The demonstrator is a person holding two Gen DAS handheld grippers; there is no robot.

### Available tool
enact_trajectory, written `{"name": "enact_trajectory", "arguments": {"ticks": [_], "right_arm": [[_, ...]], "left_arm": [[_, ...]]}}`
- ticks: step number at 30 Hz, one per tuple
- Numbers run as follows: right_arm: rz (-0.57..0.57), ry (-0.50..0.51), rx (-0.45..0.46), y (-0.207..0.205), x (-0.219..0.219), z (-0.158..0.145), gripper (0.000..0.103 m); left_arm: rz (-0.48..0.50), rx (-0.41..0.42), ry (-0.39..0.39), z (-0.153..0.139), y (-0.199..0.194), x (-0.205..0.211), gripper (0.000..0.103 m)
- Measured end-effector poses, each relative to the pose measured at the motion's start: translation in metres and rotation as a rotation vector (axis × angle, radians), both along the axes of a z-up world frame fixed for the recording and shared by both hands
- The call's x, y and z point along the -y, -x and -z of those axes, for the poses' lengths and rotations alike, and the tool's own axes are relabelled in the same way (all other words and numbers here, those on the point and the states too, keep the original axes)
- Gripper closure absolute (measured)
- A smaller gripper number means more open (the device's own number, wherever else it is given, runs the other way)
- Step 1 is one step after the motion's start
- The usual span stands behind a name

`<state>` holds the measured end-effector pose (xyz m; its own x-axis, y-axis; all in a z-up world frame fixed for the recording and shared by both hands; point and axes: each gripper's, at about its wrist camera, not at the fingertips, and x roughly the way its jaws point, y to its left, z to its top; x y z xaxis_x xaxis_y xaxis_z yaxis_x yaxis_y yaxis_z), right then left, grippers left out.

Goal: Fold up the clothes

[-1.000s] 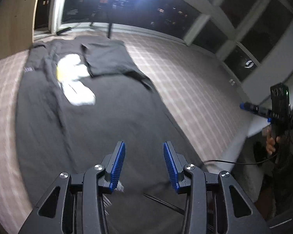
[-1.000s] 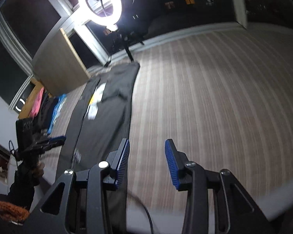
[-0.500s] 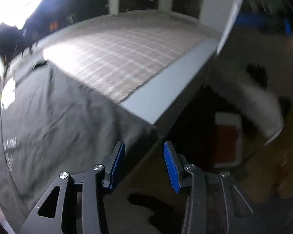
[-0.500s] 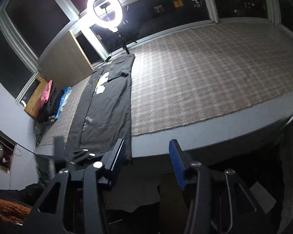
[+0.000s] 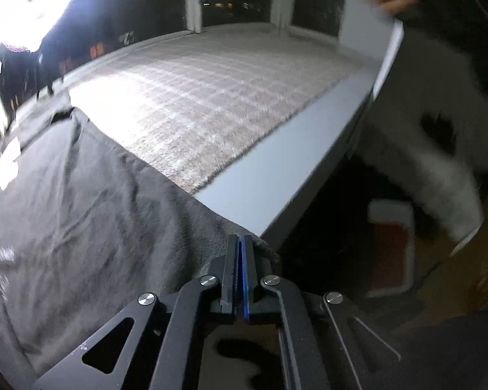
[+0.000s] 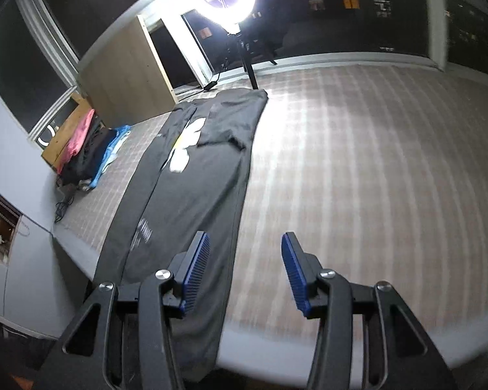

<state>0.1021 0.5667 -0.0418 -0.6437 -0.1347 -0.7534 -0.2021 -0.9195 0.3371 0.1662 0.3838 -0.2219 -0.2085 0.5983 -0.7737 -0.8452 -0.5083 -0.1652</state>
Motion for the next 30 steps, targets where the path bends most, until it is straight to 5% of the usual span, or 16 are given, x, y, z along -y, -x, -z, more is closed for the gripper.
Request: {"name": "enact_trajectory", "arguments": {"ticks": [5,11,15,18,20,21,30], "right_arm": [[-0.031,0.026,0.027,0.128,-0.034,0.031,0.057],[0.007,0.132,0.100,0.265,-0.058,0.087,0.057],[0.018,0.077,0.195,0.328,-0.058,0.117,0.057],[-0.014,0.054,0.195,0.344,-0.050,0.126,0.059],[-0.051,0.009,0.216,0.353,-0.039,0.126,0.092],[-0.070,-0.013,0.226,0.357,-0.033,0.125,0.098],[-0.185,-0.066,0.130,0.393,0.026,0.059,0.098]], "left_arm": [[-0.124,0.131,-0.155,-0.033,0.031,0.045,0.102],[-0.276,0.196,-0.204,-0.032,0.062,0.087,0.102],[-0.354,0.214,-0.197,-0.023,0.070,0.103,0.102],[-0.401,0.213,-0.175,-0.016,0.069,0.115,0.102],[-0.429,0.214,-0.158,-0.011,0.068,0.123,0.102],[-0.439,0.207,-0.145,-0.010,0.067,0.125,0.102],[-0.527,0.172,-0.112,-0.012,0.045,0.157,0.102]]}}
